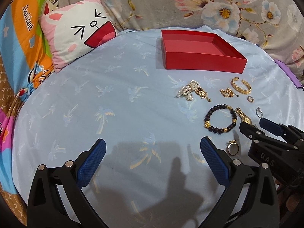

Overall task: Organize jewelry
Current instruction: 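Lower the right gripper onto the gold watch and close on it, then close the left gripper on the gold ring while the right gripper lifts the watch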

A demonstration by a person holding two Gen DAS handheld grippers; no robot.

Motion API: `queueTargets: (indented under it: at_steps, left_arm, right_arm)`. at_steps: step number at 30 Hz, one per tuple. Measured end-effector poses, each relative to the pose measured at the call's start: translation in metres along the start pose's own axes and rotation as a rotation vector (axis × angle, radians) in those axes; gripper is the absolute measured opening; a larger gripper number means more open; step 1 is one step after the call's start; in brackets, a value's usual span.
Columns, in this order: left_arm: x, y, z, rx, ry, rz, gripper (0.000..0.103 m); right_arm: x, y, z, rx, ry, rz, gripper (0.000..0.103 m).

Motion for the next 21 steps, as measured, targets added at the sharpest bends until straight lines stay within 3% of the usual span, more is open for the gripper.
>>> queueTargets:
  at_steps: [6, 8, 21]
  left_arm:
    - [0.000, -0.001, 0.010, -0.025, 0.030, -0.012, 0.097]
    - [0.003, -0.002, 0.012, -0.029, 0.038, -0.009, 0.097]
    - [0.044, 0.004, 0.012, -0.049, 0.149, 0.030, 0.097]
  right_arm:
    - [0.001, -0.001, 0.009, 0.003, 0.007, -0.015, 0.037]
    - [0.001, -0.001, 0.008, 0.009, 0.003, -0.013, 0.024]
    - [0.028, 0.012, -0.013, 0.029, 0.004, 0.040, 0.022]
Point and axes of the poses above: each gripper's, at about its wrist camera, not at the fingertips, and z roughly the way its jaws point, x to its right, y to its underside, the point moved 8 cm from there along z, roughly the way its jaws point, and after that the axes turned 3 degrees about y, right-handed, at the moved point
